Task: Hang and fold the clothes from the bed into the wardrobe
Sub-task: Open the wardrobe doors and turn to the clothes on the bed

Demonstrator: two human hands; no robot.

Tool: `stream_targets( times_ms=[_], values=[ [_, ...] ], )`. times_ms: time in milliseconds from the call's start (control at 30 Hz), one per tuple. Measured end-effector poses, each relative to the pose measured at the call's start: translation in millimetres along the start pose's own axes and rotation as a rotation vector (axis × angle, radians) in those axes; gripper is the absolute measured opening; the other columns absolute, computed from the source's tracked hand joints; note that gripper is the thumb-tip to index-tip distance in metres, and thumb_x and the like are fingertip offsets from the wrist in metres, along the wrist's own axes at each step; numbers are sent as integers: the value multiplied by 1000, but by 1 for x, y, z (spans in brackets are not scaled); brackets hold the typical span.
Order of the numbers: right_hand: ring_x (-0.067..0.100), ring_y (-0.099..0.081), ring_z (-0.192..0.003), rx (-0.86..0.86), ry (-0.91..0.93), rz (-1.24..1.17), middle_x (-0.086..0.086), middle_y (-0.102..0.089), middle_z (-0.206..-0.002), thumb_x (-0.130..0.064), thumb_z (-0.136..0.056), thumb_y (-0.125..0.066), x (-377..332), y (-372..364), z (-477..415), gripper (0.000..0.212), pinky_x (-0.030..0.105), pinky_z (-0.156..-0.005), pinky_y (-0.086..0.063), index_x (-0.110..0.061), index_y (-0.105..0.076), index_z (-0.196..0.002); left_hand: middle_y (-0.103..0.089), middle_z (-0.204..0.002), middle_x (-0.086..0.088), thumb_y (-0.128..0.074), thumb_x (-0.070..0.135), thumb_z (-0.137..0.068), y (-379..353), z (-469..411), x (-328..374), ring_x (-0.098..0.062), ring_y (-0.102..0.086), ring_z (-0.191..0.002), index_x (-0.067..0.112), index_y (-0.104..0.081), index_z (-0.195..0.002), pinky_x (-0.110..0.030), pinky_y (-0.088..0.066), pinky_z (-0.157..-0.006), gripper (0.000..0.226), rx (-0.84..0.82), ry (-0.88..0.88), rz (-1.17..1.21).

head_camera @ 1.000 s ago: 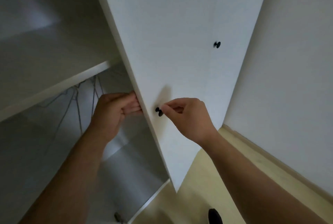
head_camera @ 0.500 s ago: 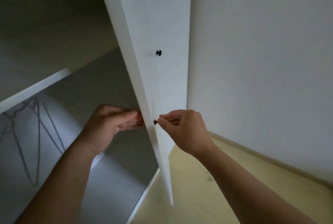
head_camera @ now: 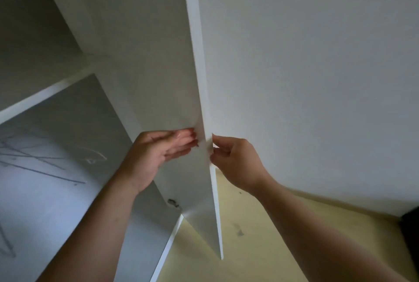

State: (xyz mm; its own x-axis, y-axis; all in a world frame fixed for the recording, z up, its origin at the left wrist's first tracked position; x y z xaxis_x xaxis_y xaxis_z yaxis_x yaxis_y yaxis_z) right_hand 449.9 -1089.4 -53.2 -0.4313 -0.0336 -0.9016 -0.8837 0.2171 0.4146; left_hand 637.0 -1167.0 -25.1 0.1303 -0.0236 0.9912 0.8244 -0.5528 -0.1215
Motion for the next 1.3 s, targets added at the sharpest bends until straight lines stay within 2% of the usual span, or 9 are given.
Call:
stream_targets(
  times_ms=[100,167,333,500,733,867,967,1067,1300],
  values=[
    [4,-37,-53,105,4,12,-13,-53,-56,-16,-86,-60,12,20,-12,21,21,-59,-39,-35,-65,-78,-70,-120,-14,-58,22,-88,-19,-27,-9,-29,-65,-118,6,-66,-121,-37,-50,-102,37,-30,-5,18],
    [8,-35,-52,188,-13,57,-13,-45,-52,-21,-89,-62,20,29,-25,27,21,-56,-35,-33,-55,-67,-70,-122,-13,-57,20,-88,-26,-47,-13,-27,-64,-120,7,-64,-124,-36,-48,-104,38,-40,-9,40],
    [19,-61,-79,343,-95,155,0,-72,-82,-34,-100,-51,40,43,-66,23,24,-75,-47,-21,-69,-105,-68,-126,-11,-56,15,-88,-30,-103,-21,-24,-62,-123,5,-56,-133,-33,-46,-107,45,-137,7,83],
    [14,-63,-77,505,-167,199,-3,-74,-85,-34,-102,-47,53,48,-104,29,15,-62,-41,-32,-69,-121,-65,-133,-3,-50,5,-95,-27,-154,-33,-16,-56,-129,4,-48,-143,-38,-38,-115,48,-279,32,64],
    [-4,-50,-55,691,-242,205,-22,-49,-49,-34,-101,-53,61,43,-132,24,9,-56,-34,-28,-76,-107,-65,-132,-1,-53,13,-96,-22,-193,-36,-16,-56,-130,10,-55,-138,-30,-39,-113,42,-458,13,3],
    [-11,-55,-60,659,-239,218,-28,-57,-58,-32,-101,-53,51,39,-121,26,5,-62,-39,-27,-73,-116,-72,-116,11,-60,25,-98,-25,-165,-20,4,-64,-110,17,-69,-125,-16,-48,-99,29,-154,-348,-502],
    [8,-68,-105,687,-287,209,-4,-75,-109,-33,-101,-54,50,40,-102,30,28,-94,-52,-22,-68,-126,-73,-91,17,-55,32,-98,-28,-138,5,2,-68,-82,22,-78,-103,-6,-45,-73,25,-64,-796,-737],
    [0,-61,-117,779,-312,118,-11,-68,-124,-30,-99,-58,55,49,-67,29,28,-104,-48,-22,-69,-125,-62,-74,21,-55,22,-95,-58,-120,6,-1,-56,-64,22,-77,-91,-13,-42,-63,22,-286,-991,-616],
    [11,-73,-86,1182,-393,-123,-1,-76,-89,-24,-98,-62,70,92,55,17,39,-81,-60,-16,-76,-102,-50,-66,20,-60,27,-88,-202,-86,-46,3,-48,-59,21,-66,-72,-3,-32,-60,18,-768,-748,-472]
  ],
)
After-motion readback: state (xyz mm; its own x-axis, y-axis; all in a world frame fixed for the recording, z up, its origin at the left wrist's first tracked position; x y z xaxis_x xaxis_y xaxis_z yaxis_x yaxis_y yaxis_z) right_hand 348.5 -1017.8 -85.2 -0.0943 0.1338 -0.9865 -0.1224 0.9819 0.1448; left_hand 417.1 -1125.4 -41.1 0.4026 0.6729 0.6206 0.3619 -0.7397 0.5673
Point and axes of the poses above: each hand's wrist, its own z-axis away from the middle knuckle, its own y-axis out of the back of the hand, x = y × z, the point moved 1 cm from there along -z, towards the middle knuckle
